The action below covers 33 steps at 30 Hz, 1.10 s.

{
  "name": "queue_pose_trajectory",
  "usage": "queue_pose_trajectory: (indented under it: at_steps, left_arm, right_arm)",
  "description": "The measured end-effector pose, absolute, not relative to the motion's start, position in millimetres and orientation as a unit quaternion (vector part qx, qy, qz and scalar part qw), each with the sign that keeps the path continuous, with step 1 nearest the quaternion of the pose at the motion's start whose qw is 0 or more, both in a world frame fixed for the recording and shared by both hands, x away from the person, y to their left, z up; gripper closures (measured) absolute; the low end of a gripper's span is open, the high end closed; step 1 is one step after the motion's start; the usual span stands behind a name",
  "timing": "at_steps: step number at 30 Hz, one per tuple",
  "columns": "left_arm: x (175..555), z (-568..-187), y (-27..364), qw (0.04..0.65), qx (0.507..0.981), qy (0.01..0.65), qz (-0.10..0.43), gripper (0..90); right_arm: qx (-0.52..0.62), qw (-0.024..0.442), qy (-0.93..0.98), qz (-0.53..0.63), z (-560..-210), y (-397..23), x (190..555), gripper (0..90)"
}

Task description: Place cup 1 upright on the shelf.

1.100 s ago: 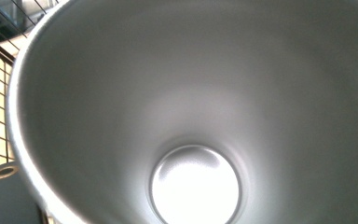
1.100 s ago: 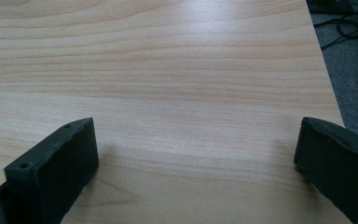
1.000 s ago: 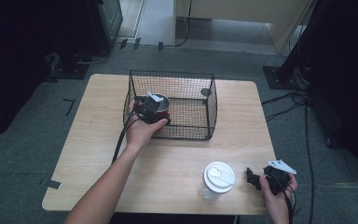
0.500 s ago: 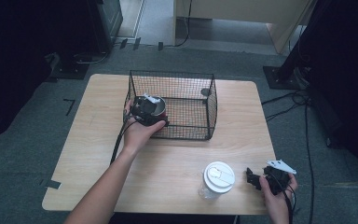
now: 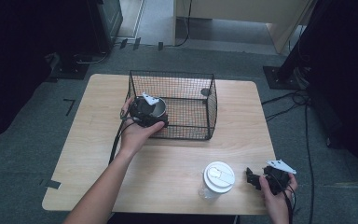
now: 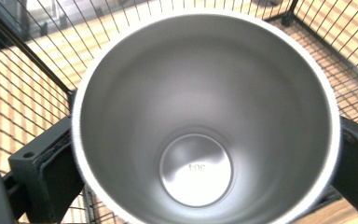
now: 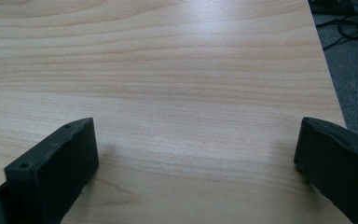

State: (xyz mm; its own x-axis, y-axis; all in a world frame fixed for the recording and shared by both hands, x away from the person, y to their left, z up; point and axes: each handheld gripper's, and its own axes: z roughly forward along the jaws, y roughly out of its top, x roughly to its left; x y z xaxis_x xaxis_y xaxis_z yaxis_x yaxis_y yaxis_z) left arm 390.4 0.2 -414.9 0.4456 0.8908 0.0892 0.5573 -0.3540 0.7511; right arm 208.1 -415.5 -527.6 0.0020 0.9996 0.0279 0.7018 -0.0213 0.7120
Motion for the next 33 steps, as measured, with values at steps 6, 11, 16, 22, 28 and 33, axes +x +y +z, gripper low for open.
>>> queue_pose_trajectory:
  at_steps: [6,11,16,22,28,33]
  left_arm:
    - [377.1,-397.1,7.4,0.37,0.77,0.453,0.256,0.0]
    - [364.3,-384.3,16.1,0.39,0.762,0.448,0.259,0.0]
    - [353.1,-380.6,31.2,0.406,0.75,0.455,0.257,0.0]
    - [338.1,-385.2,48.4,0.414,0.742,0.461,0.259,0.0]
    - [324.4,-394.5,64.2,0.416,0.736,0.466,0.26,0.0]
    - [316.9,-403.5,78.8,0.418,0.727,0.479,0.258,0.0]
  right_arm:
    - [0.657,0.264,0.648,0.282,-527.6,-415.5,208.1,0.0]
    - [0.657,0.264,0.648,0.282,-527.6,-415.5,208.1,0.0]
    - [0.657,0.264,0.648,0.282,-527.6,-415.5,208.1,0.0]
    - [0.656,0.264,0.648,0.282,-527.7,-415.6,208.1,0.0]
    - [0.657,0.264,0.647,0.282,-527.6,-415.4,208.1,0.0]
    - [0.657,0.264,0.648,0.282,-527.6,-415.4,208.1,0.0]
